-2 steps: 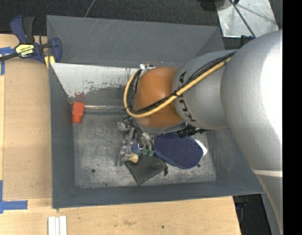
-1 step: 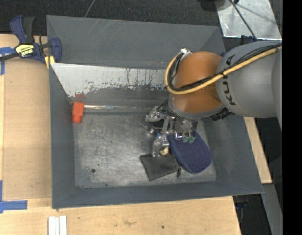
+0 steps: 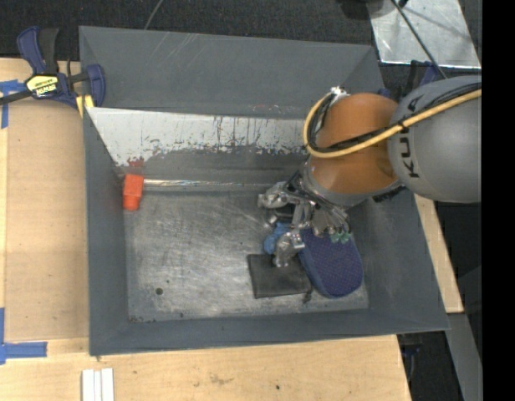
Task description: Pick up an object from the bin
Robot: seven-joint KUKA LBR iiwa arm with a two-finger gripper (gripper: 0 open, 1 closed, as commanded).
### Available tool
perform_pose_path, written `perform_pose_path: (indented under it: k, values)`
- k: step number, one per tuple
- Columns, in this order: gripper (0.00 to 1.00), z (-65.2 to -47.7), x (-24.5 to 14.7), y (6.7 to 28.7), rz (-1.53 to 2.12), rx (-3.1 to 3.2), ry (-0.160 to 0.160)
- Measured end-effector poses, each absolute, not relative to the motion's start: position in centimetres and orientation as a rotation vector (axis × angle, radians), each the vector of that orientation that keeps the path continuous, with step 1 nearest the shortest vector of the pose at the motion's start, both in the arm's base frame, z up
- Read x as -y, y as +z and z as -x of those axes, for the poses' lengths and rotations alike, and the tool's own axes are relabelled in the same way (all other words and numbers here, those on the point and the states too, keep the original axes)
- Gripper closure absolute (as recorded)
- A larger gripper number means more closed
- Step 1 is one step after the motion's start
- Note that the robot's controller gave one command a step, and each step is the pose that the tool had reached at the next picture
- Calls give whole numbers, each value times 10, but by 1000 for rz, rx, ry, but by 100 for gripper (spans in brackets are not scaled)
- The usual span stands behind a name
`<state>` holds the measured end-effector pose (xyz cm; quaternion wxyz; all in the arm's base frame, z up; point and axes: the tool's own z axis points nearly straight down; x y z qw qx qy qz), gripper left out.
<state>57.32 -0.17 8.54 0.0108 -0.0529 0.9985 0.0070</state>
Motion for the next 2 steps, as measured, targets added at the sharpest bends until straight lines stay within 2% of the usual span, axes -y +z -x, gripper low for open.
perform_pose_path:
  k: [1,2]
  values:
    - [100,-570,9,80,153,-3127,4]
    - [100,-565,25,211,165,-3125,-3]
